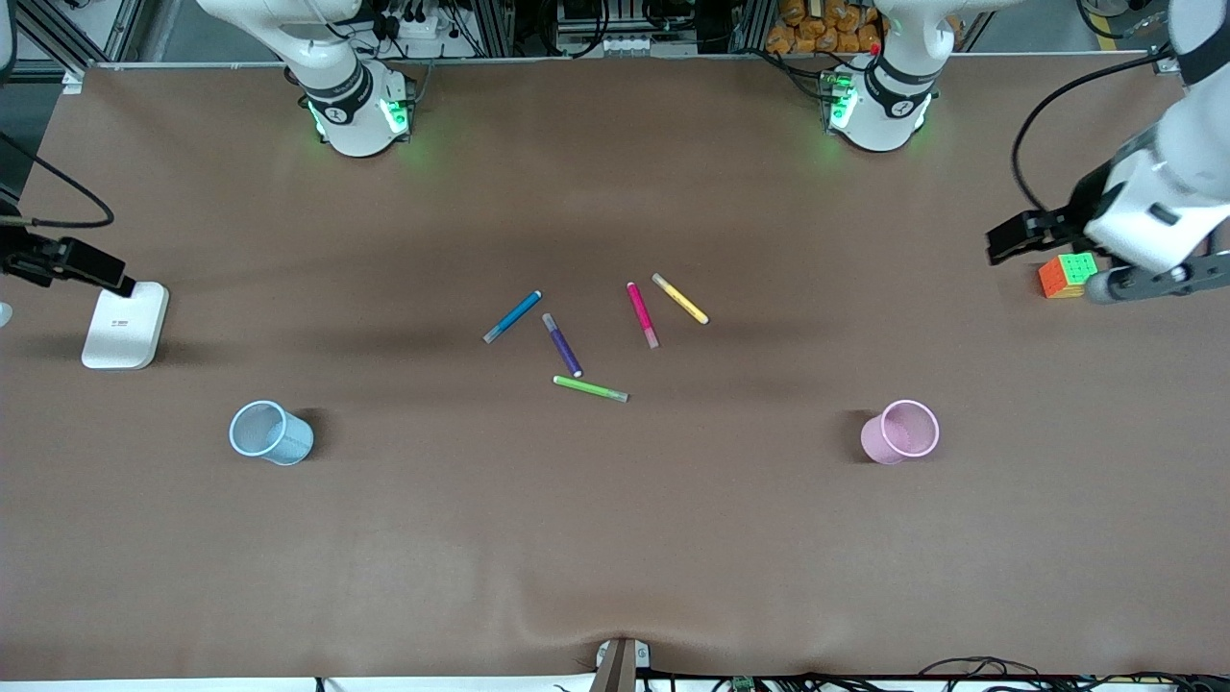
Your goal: Place pink and blue markers in matching cups
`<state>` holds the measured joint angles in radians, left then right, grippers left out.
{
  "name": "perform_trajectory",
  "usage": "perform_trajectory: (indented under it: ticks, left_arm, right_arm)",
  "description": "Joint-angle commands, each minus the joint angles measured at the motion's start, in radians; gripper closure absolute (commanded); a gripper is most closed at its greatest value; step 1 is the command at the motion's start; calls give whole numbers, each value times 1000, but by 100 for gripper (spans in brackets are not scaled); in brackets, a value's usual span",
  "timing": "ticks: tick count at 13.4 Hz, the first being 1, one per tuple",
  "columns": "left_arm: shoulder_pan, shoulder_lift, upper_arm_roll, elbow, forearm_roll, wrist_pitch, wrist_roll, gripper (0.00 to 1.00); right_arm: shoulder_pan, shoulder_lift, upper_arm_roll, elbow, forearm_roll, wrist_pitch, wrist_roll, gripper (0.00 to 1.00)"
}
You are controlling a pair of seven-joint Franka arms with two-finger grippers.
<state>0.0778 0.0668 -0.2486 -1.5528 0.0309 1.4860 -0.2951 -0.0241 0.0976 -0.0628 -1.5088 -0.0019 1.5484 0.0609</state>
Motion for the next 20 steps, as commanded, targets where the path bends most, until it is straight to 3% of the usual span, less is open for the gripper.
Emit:
perform_trajectory:
  ticks: [1, 4, 8, 10, 15, 17, 20]
  left_arm:
    - [0, 31, -41, 11, 3, 7, -48, 0]
    - [-7, 54, -84, 8, 1, 36, -137, 0]
    - [-13, 77, -171, -76, -29, 196, -301, 0]
    - [-44, 120, -199, -70, -54, 230, -360, 0]
    - [-154, 232, -199, -66, -100, 329, -369, 0]
    - [-184, 273, -199, -66, -105, 335, -381, 0]
    - [-243, 315, -199, -66, -123, 359, -419, 0]
  right_arm:
    - [-45, 50, 12, 32, -16, 7, -18, 0]
    - [-50, 59, 12, 42, -45, 35, -18, 0]
    - [-114, 114, 8, 30, -30, 32, -6, 0]
    - [-135, 160, 8, 30, -33, 24, 6, 0]
    - [-132, 183, 9, 22, -11, 36, 92, 0]
    - [-122, 200, 9, 22, 57, 30, 224, 0]
    - [-82, 209, 11, 16, 60, 22, 400, 0]
